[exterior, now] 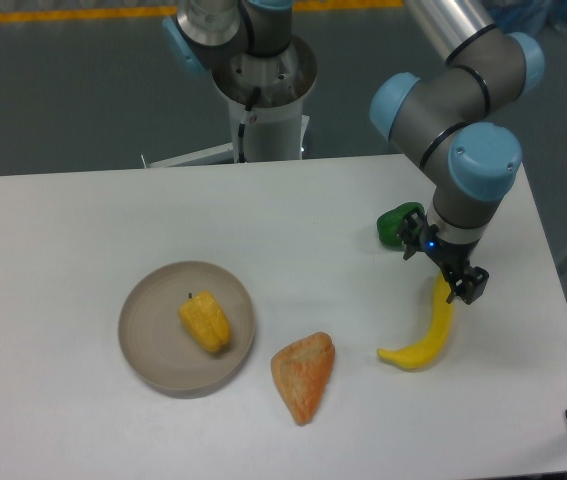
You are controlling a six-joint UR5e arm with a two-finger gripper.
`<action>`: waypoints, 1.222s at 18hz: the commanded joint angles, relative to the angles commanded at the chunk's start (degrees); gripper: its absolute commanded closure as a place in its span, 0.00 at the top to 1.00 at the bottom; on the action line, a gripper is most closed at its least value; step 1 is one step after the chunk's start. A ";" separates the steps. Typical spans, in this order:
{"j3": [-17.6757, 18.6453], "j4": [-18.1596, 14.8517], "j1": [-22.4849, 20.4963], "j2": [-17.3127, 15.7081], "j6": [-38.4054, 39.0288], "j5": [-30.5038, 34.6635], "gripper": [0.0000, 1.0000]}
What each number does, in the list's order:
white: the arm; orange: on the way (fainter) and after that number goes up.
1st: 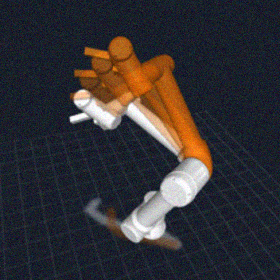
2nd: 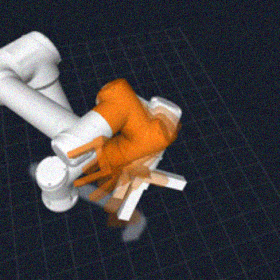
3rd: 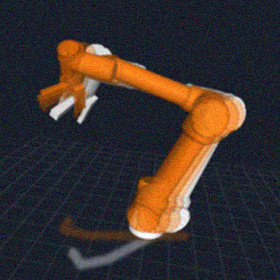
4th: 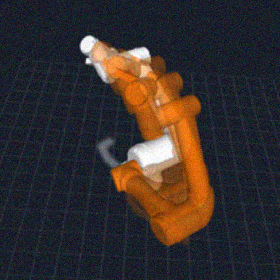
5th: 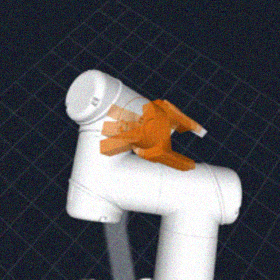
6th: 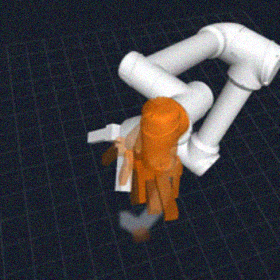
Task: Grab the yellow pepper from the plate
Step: 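Move the gripper from beside the green pepper over the plate, then lower the open gripper onto the yellow pepper and close it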
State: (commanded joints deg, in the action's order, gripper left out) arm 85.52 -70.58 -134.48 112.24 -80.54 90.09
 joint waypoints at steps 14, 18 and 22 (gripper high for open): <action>4.75 -0.09 18.10 -2.20 49.56 -1.66 1.00; 5.80 -0.09 19.52 -2.55 56.35 -7.89 1.00; 5.89 1.84 22.68 -1.94 67.07 -8.70 1.00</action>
State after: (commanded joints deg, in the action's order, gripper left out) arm 91.41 -68.74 -111.80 110.30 -13.46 81.39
